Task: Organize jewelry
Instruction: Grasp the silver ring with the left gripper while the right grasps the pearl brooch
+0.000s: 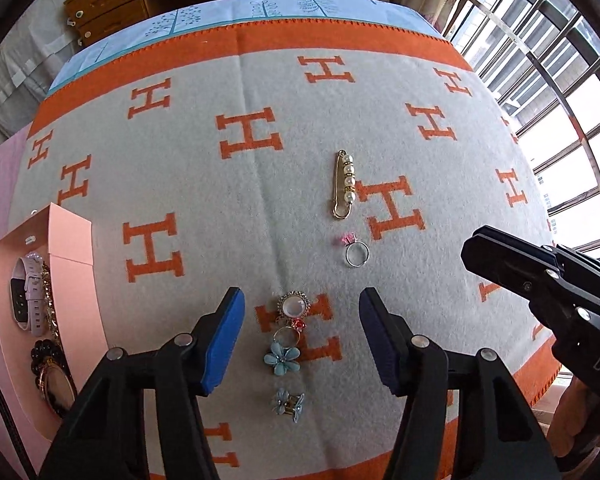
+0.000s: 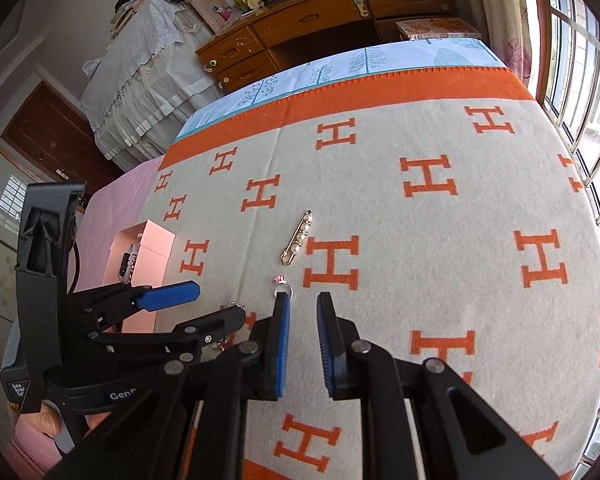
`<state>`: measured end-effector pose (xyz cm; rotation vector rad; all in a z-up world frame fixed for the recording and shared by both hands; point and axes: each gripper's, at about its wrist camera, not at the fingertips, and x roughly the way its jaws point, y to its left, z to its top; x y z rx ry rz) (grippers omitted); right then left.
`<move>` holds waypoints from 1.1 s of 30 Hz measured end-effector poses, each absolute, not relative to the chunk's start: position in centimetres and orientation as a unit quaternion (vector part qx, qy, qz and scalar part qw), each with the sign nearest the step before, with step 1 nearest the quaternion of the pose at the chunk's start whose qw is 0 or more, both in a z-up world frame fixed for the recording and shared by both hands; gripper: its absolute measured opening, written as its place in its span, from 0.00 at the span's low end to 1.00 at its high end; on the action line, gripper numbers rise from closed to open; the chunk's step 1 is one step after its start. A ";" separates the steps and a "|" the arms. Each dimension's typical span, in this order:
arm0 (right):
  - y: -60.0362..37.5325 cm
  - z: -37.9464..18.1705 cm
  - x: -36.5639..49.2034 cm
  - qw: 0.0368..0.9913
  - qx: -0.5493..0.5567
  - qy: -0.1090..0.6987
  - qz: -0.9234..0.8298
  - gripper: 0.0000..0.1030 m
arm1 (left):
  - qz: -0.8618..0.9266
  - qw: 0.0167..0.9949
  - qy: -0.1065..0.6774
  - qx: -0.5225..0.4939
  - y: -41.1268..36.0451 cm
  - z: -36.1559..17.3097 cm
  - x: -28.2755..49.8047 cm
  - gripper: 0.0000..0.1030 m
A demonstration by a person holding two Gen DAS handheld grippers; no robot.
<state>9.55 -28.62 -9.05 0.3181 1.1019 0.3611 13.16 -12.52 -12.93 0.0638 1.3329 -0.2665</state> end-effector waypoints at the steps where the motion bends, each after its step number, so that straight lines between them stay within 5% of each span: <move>1: -28.6 -9.1 9.6 0.824 0.149 0.519 0.170 0.15 | -0.122 0.776 0.618 0.030 -12.6 -13.1 13.2 0.56; 17: -28.5 -9.7 10.0 0.824 0.151 0.521 0.167 0.15 | -0.121 0.752 0.648 0.017 -13.0 -15.4 14.1 0.22; 33: -27.0 -9.7 10.4 0.823 0.130 0.525 0.173 0.15 | -0.121 0.755 0.643 0.043 -13.1 -15.3 14.1 0.22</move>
